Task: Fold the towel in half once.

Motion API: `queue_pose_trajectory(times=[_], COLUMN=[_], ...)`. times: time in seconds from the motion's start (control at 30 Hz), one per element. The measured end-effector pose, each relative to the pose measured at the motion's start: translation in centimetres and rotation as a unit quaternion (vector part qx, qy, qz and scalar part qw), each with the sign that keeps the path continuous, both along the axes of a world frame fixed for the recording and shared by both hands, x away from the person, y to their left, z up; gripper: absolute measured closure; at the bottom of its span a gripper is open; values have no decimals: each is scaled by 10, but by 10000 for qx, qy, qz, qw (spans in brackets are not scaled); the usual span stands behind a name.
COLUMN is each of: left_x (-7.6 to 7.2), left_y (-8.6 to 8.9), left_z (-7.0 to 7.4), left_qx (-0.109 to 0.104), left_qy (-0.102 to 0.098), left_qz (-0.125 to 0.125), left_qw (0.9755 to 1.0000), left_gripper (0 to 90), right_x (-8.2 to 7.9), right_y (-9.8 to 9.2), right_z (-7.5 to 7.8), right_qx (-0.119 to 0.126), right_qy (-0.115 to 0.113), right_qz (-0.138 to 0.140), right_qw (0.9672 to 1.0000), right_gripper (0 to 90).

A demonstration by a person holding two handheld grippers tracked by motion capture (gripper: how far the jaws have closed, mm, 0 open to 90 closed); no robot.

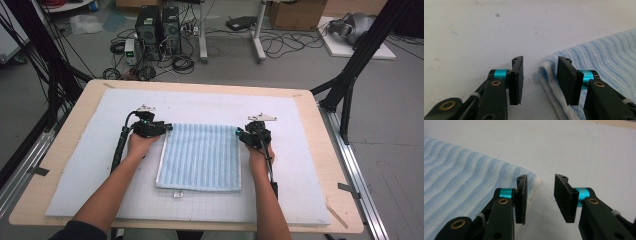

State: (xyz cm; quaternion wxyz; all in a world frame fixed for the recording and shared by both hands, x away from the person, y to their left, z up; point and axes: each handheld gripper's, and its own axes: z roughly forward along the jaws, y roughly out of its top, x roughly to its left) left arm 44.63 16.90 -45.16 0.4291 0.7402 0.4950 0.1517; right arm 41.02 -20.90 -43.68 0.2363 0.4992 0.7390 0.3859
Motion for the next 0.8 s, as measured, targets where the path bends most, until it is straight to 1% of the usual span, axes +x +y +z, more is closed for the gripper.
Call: queue_pose_trajectory(times=[0.03,0.07,0.17,0.23,0.27,0.3,0.33,0.37,0.4,0.43,0.5,0.53,0.57,0.6,0.63,0.67,0.7,0.73,0.77,0.8], left_x=[0,0,0,0,0,0,0,-1,-2,-5,-9,-13,-16,-20,-23,-26,-30,-35,-38,-41], left_y=[-3,-4,-5,-5,-5,-4,-3,-2,0,4,10,15,17,21,22,23,25,26,26,27], left_z=[1,1,0,0,0,0,0,1,2,2,2,2,2,2,3,3,4,5,5,6], left_qx=[141,193,194,207,221,213,139,102,111,60,-158,-326,-417,-494,-554,-625,-639,-662,-697,-684], left_qy=[-35,-64,-86,-94,-94,-90,-55,-21,-22,-71,-67,-104,-101,-65,-43,-45,-56,-78,-107,-65], left_qz=[22,61,123,157,155,137,115,124,93,49,17,7,-19,-104,-188,-240,-325,-399,-446,-564], left_qw=[9999,9998,9997,9996,9996,9996,9998,9999,9999,9999,9999,9994,9991,9987,9983,9977,9974,9970,9965,9960], left_gripper=[602,619,642,661,664,657,630,580,547,533,533,528,520,517,519,531,559,564,564,565], right_x=[1,4,10,13,15,16,17,17,16,14,9,6,1,-1,-6,-11,-14,-18,-26,-31], right_y=[0,2,9,12,13,13,13,13,13,12,10,9,8,7,6,5,5,4,3,2], right_z=[-2,-5,-14,-13,-13,-13,-12,-11,-10,-7,-3,0,4,6,8,10,12,14,17,19], right_qx=[26,20,-122,-238,-375,-364,-345,-317,-280,-201,-156,-71,2,1,46,23,10,7,-3,-48], right_qy=[17,85,279,223,195,206,251,259,252,254,134,99,44,-16,-22,-22,18,73,7,-90], right_qz=[33,62,141,70,32,-24,-87,-109,-100,-22,94,158,205,245,324,392,429,509,621,644], right_qw=[10000,9999,9994,9994,9991,9991,9991,9991,9992,9995,9997,9998,9998,9997,9995,9992,9991,9987,9981,9979], right_gripper=[631,631,632,641,633,625,616,616,608,595,589,580,575,570,568,562,558,556,556,556])
